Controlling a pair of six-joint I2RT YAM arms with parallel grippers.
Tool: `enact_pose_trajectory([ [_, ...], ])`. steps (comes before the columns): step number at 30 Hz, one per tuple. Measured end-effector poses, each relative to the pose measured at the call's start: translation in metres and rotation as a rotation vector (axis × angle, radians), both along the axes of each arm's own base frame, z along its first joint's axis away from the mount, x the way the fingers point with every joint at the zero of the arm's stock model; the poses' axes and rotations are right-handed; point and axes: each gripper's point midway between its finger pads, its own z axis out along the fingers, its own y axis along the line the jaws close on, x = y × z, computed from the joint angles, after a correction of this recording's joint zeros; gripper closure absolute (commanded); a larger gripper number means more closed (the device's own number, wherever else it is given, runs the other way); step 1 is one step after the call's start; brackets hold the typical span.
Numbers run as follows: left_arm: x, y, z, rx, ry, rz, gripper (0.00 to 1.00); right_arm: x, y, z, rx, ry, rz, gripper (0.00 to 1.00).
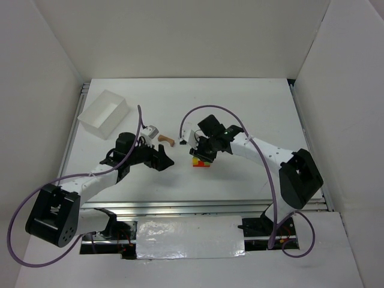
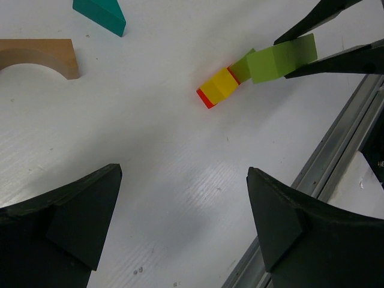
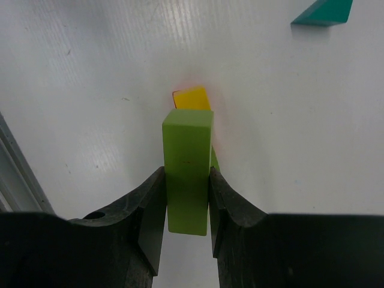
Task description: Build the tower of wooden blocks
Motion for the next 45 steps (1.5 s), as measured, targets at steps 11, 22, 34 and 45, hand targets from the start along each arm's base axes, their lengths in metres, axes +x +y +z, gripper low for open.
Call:
enact_pose_trajectory([
  [11, 0.005, 0.010, -0.002, 0.067, -0.038, 0.043, 0.01, 0.070, 0.038, 0.075, 0.032, -0.256, 0.179, 1.00],
  [22, 0.016, 0.026, 0.006, 0.106, -0.079, 0.153, 0.01, 0.047, 0.011, 0.070, 0.048, -0.193, 0.325, 0.99],
  [34, 0.031, 0.027, -0.001, 0.137, -0.055, 0.179, 0.01, 0.031, 0.010, 0.036, 0.047, -0.039, 0.277, 0.97],
  [45, 0.035, 0.027, -0.005, 0.149, -0.042, 0.184, 0.01, 0.021, 0.004, 0.001, -0.034, 0.009, 0.267, 0.96],
])
